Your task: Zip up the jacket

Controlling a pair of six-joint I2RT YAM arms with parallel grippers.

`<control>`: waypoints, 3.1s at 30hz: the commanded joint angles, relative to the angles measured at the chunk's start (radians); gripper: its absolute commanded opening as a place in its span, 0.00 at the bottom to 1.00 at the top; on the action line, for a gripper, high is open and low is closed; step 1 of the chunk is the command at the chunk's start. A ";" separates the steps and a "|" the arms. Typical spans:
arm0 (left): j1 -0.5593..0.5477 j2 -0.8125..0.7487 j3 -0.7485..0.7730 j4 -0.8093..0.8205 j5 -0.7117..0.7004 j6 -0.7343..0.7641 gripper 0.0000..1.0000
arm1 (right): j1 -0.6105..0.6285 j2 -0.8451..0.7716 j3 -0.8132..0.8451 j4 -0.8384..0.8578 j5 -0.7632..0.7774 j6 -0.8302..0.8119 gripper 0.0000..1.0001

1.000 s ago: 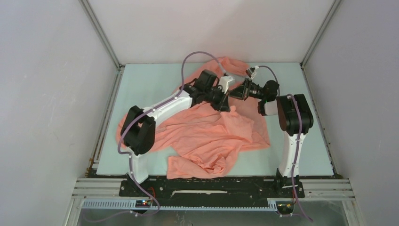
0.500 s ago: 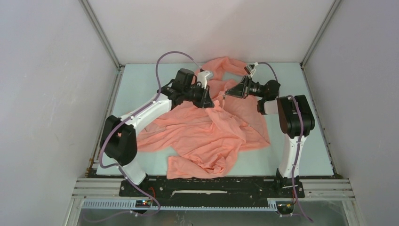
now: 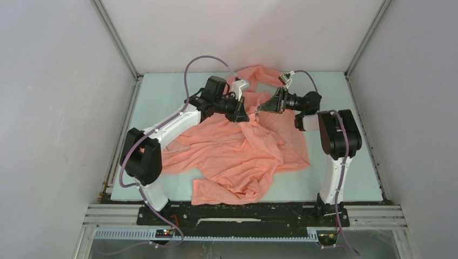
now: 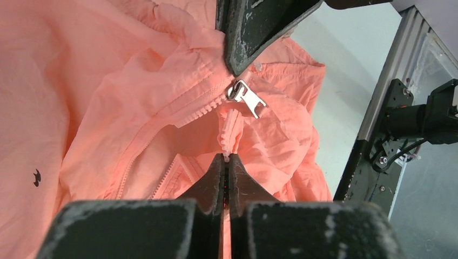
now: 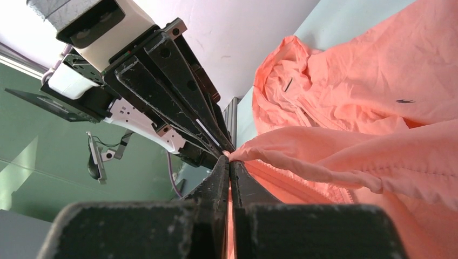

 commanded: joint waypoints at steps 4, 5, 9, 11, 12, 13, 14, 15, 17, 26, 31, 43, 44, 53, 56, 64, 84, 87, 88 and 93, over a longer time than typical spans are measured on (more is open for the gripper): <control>0.001 -0.019 0.016 0.050 0.088 0.044 0.00 | 0.016 -0.022 0.016 0.067 -0.041 -0.024 0.00; 0.001 -0.018 0.016 0.048 0.092 0.046 0.00 | 0.020 -0.022 0.019 0.067 -0.046 -0.025 0.00; 0.001 -0.006 0.019 0.043 0.100 0.045 0.00 | 0.023 -0.025 0.021 0.067 -0.042 -0.022 0.00; 0.001 -0.001 0.015 0.041 0.106 0.044 0.00 | 0.022 -0.028 0.021 0.067 -0.042 -0.020 0.00; 0.001 0.001 0.013 0.041 0.107 0.044 0.00 | 0.021 -0.029 0.021 0.067 -0.041 -0.020 0.00; 0.001 0.001 0.009 0.043 0.109 0.042 0.00 | 0.022 -0.031 0.021 0.067 -0.043 -0.020 0.00; 0.002 0.001 0.007 0.047 0.113 0.042 0.00 | 0.022 -0.031 0.021 0.067 -0.044 -0.020 0.00; 0.003 0.002 0.004 0.049 0.117 0.042 0.00 | 0.023 -0.030 0.021 0.067 -0.043 -0.020 0.00; 0.004 0.005 0.002 0.049 0.128 0.041 0.00 | 0.022 -0.028 0.021 0.067 -0.043 -0.020 0.00; 0.024 0.011 -0.037 0.064 0.165 0.016 0.00 | 0.022 -0.031 0.021 0.067 -0.039 -0.019 0.00; 0.029 0.002 -0.049 0.079 0.173 0.008 0.00 | 0.022 -0.032 0.021 0.068 -0.043 -0.019 0.00; 0.045 -0.002 -0.059 0.105 0.189 -0.014 0.00 | 0.024 -0.030 0.021 0.067 -0.048 -0.019 0.00; 0.045 0.001 -0.057 0.104 0.190 -0.015 0.00 | 0.024 -0.031 0.021 0.067 -0.048 -0.019 0.00; 0.052 0.020 -0.047 0.105 0.180 -0.040 0.00 | 0.026 -0.030 0.021 0.069 -0.046 -0.021 0.00; 0.052 0.027 -0.045 0.102 0.192 -0.041 0.00 | 0.027 -0.030 0.021 0.068 -0.042 -0.019 0.00; 0.053 0.030 -0.050 0.100 0.189 -0.037 0.00 | 0.025 -0.030 0.021 0.069 -0.038 -0.019 0.00; 0.053 -0.009 -0.089 0.127 0.209 -0.032 0.00 | 0.021 -0.014 0.021 0.068 -0.026 -0.019 0.00; 0.055 -0.022 -0.098 0.148 0.212 -0.042 0.00 | 0.020 -0.010 0.021 0.069 -0.027 -0.019 0.00; 0.056 -0.021 -0.096 0.151 0.212 -0.046 0.00 | 0.020 -0.010 0.021 0.069 -0.026 -0.019 0.00; 0.058 -0.019 -0.096 0.153 0.215 -0.050 0.00 | 0.022 -0.010 0.021 0.068 -0.026 -0.022 0.00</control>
